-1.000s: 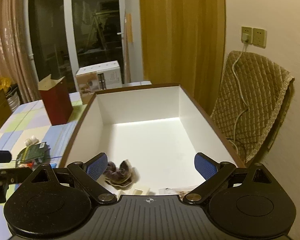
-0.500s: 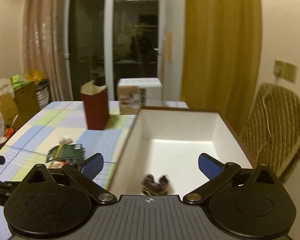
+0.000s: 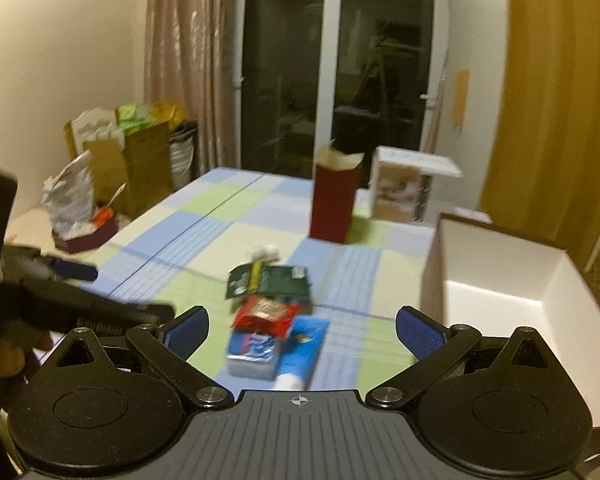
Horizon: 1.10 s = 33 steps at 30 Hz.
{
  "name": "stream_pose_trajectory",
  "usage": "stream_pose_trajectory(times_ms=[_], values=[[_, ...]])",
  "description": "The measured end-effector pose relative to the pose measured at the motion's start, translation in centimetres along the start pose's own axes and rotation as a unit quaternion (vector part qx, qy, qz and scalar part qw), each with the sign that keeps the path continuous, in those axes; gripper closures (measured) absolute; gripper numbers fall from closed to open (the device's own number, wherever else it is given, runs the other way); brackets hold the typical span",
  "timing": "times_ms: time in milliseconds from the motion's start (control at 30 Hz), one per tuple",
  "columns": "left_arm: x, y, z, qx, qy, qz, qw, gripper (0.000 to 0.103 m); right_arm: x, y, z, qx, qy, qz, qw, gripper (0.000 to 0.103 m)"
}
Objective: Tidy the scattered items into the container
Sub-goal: 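Move both tools back over the table toward the blue tube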
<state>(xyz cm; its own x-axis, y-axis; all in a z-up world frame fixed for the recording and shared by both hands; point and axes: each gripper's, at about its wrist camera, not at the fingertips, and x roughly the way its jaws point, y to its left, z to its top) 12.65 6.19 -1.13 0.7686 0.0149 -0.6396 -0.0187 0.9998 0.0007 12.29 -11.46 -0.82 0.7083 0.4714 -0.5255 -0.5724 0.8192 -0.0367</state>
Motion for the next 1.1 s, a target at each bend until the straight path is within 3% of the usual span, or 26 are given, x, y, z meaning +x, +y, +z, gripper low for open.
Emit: stream_pose_trajectory(times_ms=[67, 133, 267, 333, 500, 600, 900, 1000, 1100], values=[[0.0, 0.6, -0.1, -0.013, -0.005, 0.007, 0.9999, 0.002, 1.4, 0.6, -0.5, -0.006, 0.017, -0.002, 1.000, 0.002], [0.3, 1.1, -0.4, -0.029, -0.004, 0.010, 0.9995, 0.002, 2.9, 1.0, -1.2, -0.013, 0.044, -0.001, 0.999, 0.021], [1.3, 1.5, -0.9, -0.047, 0.003, 0.001, 0.9989, 0.002, 5.4, 1.1, -2.7, -0.014, 0.081, -0.011, 0.997, 0.022], [1.7, 1.5, -1.1, -0.047, 0.006, 0.000, 0.9989, 0.002, 6.1, 0.6, -3.2, -0.005, 0.097, -0.016, 0.995, 0.034], [2.8, 1.3, -1.4, -0.046, 0.014, -0.006, 0.9988, 0.002, 7.6, -0.1, -3.8, 0.016, 0.119, -0.021, 0.993, 0.036], [3.4, 1.1, -1.4, -0.042, 0.018, -0.009, 0.9989, 0.002, 8.5, -0.4, -3.9, 0.023, 0.129, -0.018, 0.991, 0.049], [4.6, 0.5, -1.6, -0.033, 0.028, -0.017, 0.9989, 0.002, 11.1, -0.9, -4.2, 0.035, 0.144, -0.023, 0.989, 0.051], [4.8, 0.3, -1.6, -0.031, 0.030, -0.019, 0.9989, 0.002, 11.8, -1.1, -4.4, 0.038, 0.149, -0.025, 0.988, 0.060], [5.0, 0.2, -1.7, -0.030, 0.031, -0.020, 0.9989, 0.002, 12.5, -1.3, -4.5, 0.041, 0.152, -0.026, 0.987, 0.060]])
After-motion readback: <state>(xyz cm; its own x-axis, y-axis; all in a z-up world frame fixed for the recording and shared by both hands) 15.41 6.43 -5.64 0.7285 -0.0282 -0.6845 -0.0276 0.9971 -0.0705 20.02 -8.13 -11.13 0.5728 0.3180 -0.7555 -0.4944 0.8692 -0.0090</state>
